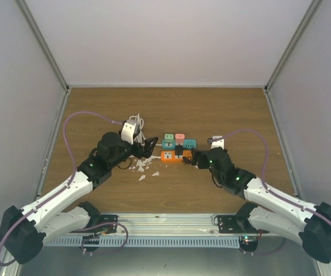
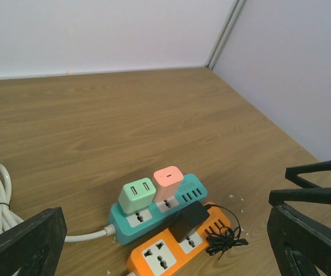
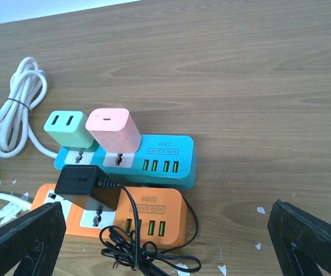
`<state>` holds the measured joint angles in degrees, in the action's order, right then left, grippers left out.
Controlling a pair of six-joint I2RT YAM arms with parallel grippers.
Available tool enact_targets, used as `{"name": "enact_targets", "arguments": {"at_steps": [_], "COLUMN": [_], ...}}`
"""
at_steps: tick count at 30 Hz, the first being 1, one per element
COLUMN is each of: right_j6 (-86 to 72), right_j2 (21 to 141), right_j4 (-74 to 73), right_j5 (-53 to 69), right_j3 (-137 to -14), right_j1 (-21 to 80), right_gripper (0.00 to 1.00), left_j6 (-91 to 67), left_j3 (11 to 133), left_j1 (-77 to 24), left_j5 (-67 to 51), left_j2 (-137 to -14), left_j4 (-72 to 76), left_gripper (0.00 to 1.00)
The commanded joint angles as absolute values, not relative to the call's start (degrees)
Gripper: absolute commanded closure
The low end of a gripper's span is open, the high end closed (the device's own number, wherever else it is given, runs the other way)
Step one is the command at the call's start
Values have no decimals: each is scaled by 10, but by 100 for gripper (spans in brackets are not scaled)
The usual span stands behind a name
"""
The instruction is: Insert the plug
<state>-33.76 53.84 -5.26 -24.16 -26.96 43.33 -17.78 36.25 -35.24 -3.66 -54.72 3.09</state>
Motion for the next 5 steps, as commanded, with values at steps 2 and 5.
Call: {"name": "enact_targets", "arguments": {"at_steps": [2,5], "right_j6": [-329,-329], "right_j2": [546,555], "right_j4": [-35,-36], "right_j5": [-265,-276], "right_j3": [-261,-263], "right_j1": [431,431], "right_gripper": [0,1], "left_j6": [-133,-130], "left_j3": [391,372], "left_j1": [-341,-338], "left_j5": [-65,-83], "left_j2": [-549,-554], "left_j4": [29,61], "left_gripper": [1,1]}}
